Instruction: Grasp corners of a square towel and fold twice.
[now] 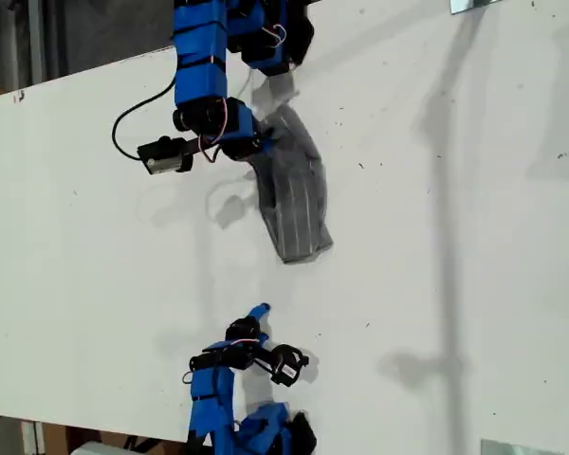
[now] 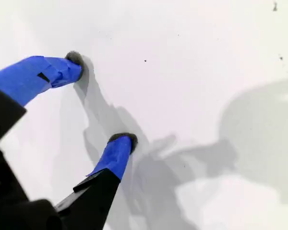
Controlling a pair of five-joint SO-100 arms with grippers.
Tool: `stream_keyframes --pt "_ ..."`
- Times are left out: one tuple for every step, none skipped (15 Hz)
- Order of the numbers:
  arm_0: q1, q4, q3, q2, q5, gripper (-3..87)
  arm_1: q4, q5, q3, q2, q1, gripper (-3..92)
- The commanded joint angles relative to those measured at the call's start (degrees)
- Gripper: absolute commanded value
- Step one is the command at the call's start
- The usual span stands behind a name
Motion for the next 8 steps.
stream_keyframes --pt "0.09 0.53 -0.70 0.26 -0.35 26.1 7.82 -2.37 -21.80 -16.44 1.76 -0.1" --pt "0.09 0.53 -0.70 0.26 -0.35 26.1 7.38 -4.48 -26.81 -20.74 1.49 -0.1" --pt "0.09 0.53 -0.70 0.26 -0.35 26.1 7.03 -6.50 -31.20 -24.08 0.79 -0.1" --pt "0.09 0.53 -0.70 0.26 -0.44 26.1 5.54 -8.35 -33.40 -26.02 0.09 -0.1" --pt "0.09 0.53 -0.70 0.26 -0.44 26.1 3.78 -9.58 -33.75 -26.46 -0.53 -0.1" --pt "0.09 0.53 -0.70 0.26 -0.62 26.1 1.41 -11.78 -33.75 -26.37 -1.49 -0.1" --pt "0.09 0.53 -0.70 0.26 -0.62 26.1 -1.76 -14.41 -33.75 -25.49 -2.64 -0.1" --pt "0.09 0.53 -0.70 0.26 -0.70 26.1 -4.75 -16.44 -33.57 -24.17 -3.52 -0.1"
